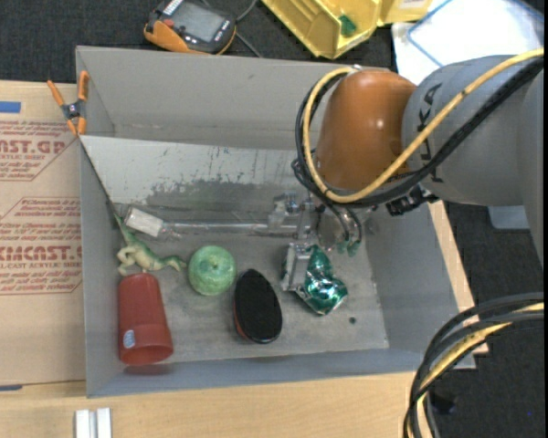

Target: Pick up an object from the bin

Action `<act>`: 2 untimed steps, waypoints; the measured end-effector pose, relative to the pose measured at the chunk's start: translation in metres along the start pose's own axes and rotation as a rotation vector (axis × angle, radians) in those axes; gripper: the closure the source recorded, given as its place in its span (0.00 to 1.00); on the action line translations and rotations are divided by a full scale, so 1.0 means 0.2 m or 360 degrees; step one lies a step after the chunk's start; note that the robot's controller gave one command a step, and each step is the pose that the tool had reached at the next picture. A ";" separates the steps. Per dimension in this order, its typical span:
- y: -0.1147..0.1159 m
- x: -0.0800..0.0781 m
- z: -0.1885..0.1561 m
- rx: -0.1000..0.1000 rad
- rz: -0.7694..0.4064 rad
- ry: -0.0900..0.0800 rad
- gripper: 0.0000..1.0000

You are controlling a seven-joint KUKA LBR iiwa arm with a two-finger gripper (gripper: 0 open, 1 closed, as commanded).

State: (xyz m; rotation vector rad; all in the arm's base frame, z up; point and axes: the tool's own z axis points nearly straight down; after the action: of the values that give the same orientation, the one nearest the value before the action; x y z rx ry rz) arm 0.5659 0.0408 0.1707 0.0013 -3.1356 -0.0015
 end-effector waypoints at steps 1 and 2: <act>0.00 -0.01 -0.02 -0.0001 0.0000 -0.0013 0.00; -0.57 -0.03 0.50 0.0001 -0.0130 -0.0011 0.00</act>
Offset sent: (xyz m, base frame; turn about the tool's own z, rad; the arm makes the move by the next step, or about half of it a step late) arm 0.0061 -0.1138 -0.1007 -0.0833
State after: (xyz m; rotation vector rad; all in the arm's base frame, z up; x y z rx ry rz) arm 0.5721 -0.0734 0.0698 0.1297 -3.1397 -0.0010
